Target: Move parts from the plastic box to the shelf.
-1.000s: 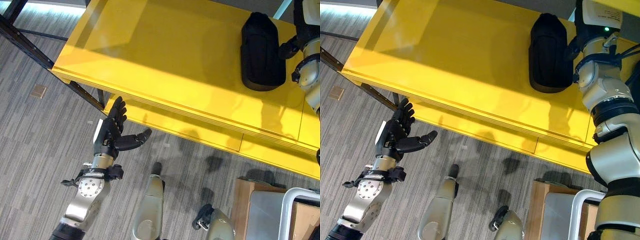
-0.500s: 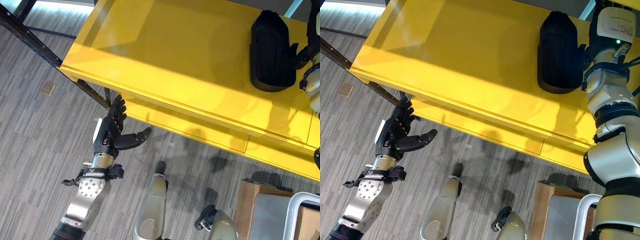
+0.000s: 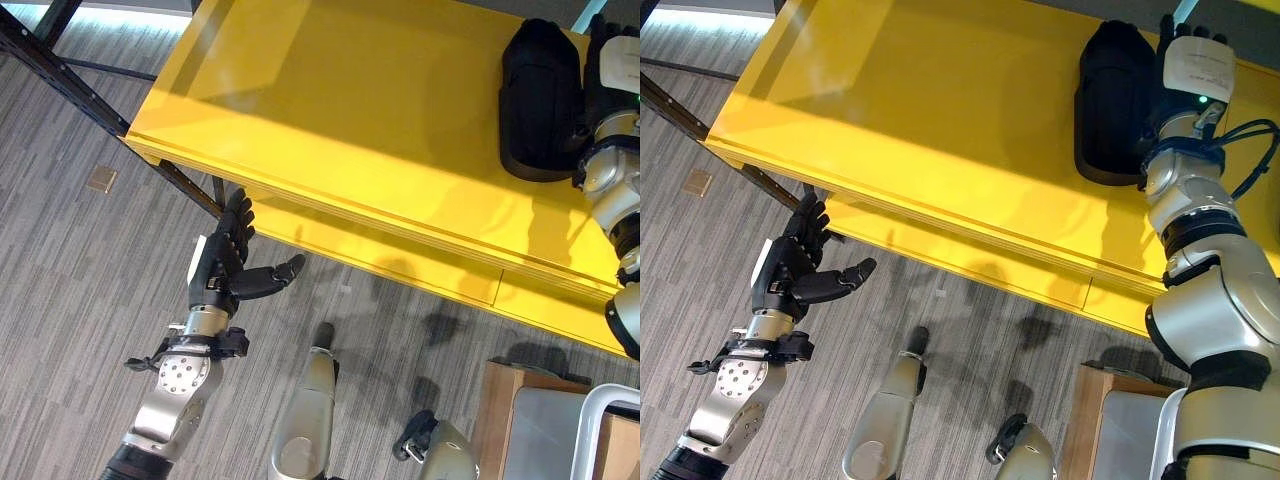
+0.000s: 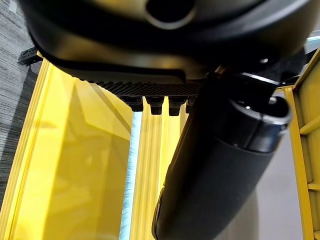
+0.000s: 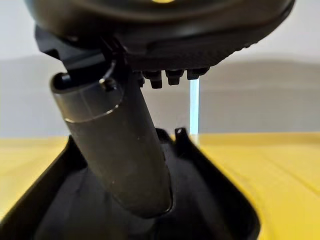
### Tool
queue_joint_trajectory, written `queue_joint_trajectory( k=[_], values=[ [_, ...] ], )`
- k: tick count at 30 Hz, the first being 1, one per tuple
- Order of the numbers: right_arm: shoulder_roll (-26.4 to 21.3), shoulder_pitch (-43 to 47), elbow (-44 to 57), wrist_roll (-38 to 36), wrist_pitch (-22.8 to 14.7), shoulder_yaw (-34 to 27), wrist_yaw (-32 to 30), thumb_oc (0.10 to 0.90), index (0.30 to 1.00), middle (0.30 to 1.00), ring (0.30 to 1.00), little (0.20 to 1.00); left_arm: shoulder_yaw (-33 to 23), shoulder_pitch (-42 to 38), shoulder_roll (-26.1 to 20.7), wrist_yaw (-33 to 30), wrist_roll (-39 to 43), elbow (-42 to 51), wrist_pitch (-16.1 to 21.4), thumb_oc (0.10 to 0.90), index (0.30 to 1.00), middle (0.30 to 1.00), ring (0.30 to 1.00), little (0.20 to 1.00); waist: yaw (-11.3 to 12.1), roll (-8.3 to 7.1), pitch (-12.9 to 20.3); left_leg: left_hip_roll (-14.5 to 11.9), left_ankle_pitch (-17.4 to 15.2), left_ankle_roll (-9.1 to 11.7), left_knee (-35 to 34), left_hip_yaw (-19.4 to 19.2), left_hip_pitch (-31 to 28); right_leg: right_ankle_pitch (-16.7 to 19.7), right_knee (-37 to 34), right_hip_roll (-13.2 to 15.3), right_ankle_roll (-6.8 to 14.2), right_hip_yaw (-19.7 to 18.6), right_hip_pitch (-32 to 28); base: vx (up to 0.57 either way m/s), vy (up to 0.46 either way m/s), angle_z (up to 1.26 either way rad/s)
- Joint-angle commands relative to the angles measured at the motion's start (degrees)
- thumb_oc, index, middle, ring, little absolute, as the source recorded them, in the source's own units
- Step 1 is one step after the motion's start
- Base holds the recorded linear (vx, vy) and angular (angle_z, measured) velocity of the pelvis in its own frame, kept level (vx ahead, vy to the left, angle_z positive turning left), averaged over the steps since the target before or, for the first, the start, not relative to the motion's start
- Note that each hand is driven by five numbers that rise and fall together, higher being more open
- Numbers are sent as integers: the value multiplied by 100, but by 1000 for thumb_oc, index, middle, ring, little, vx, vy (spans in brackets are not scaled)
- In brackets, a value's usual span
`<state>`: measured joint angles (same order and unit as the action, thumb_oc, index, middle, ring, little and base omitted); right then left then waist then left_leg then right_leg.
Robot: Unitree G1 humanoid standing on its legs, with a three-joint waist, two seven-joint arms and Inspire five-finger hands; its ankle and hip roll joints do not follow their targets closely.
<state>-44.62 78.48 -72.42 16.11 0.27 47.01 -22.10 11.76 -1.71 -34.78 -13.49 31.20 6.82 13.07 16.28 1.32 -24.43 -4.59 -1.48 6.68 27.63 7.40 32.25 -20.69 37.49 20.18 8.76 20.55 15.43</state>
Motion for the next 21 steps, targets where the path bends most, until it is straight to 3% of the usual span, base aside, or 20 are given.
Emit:
queue_joint_trajectory(
  k=[1, 10, 21],
  values=[
    [-209, 379, 175, 447, 15, 239, -276, 900, 1000, 1000, 1000, 1000, -72, -371, 37, -100, -26, 654, 706, 900, 1000, 1000, 1000, 1000, 42, -1, 236, -53, -541, -313, 467, 23, 171, 219, 124, -321, -411, -149, 122, 0, 0, 0],
    [-149, 283, 294, 1100, 104, 564, -135, 900, 1000, 1000, 1000, 1000, -62, -415, 58, -98, -71, 665, 693, 900, 1000, 1000, 1000, 1000, 67, -14, 192, -37, -546, -311, 472, 47, 179, 217, 121, -316, -413, -124, 103, 0, -2, 2],
    [9, -35, 253, 1123, 105, 395, 2, 900, 1000, 1000, 1000, 1000, -36, -430, 115, -90, -104, 668, 686, 900, 1000, 1000, 1000, 1000, 46, 19, 123, -34, -559, -312, 500, 40, 186, 200, 172, -314, -424, -139, 135, 0, -1, 2]
  ],
)
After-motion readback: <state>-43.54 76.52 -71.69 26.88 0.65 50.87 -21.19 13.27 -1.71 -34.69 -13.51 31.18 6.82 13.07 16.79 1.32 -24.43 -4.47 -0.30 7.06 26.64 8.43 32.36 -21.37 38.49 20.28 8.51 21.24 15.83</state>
